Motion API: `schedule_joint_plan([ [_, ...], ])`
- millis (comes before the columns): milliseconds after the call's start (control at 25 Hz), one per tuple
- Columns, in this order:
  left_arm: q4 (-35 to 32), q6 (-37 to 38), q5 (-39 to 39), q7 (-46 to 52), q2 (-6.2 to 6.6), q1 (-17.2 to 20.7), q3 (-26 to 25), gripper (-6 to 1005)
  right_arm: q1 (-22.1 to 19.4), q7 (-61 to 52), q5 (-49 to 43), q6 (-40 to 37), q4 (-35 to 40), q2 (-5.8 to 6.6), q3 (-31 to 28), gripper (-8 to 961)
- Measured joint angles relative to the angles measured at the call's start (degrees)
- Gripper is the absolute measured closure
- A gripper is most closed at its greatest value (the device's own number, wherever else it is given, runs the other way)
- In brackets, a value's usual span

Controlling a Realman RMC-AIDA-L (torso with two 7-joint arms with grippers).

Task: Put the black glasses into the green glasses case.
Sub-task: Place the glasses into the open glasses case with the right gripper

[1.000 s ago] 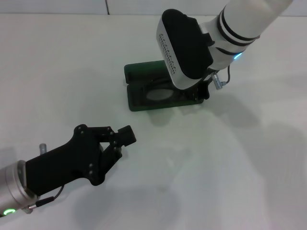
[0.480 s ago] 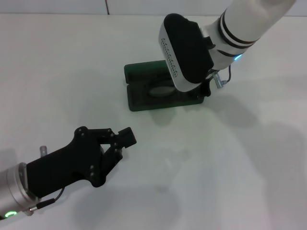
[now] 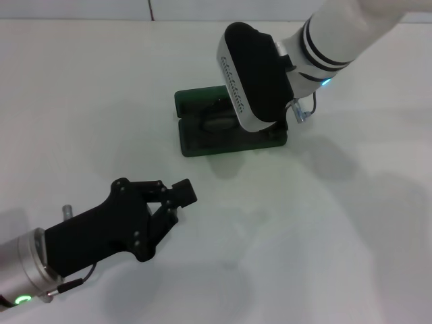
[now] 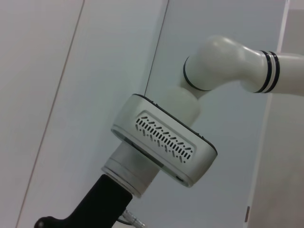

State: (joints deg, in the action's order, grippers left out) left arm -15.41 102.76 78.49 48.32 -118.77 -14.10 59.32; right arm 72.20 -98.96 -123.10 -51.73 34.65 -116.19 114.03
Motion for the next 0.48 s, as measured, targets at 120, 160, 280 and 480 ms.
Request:
schedule_joint_plan([
  [120, 0.02, -0.11, 0.00, 0.01, -0.07, -0.02, 0.05, 951, 0.19, 0.00, 0.21, 0.57, 0.03, 0.00, 0.43, 839],
  [160, 0.02, -0.16, 0.00, 0.01, -0.09, -0.03, 0.07, 951, 0.20, -0.01, 0.22, 0.59, 0.03, 0.00, 0.45, 839],
  [280, 0.04, -0.25, 0.00, 0.02, -0.17, 0.07, 0.11, 951, 0.21, -0.28, 0.29, 0.62, 0.06, 0.00, 0.49, 839],
  [480, 0.04, -0.30, 0.00, 0.00, -0.23, 0.34, 0.11, 950, 0.09, -1.06, 0.32, 1.23, 0.07, 0.00, 0.50, 839],
])
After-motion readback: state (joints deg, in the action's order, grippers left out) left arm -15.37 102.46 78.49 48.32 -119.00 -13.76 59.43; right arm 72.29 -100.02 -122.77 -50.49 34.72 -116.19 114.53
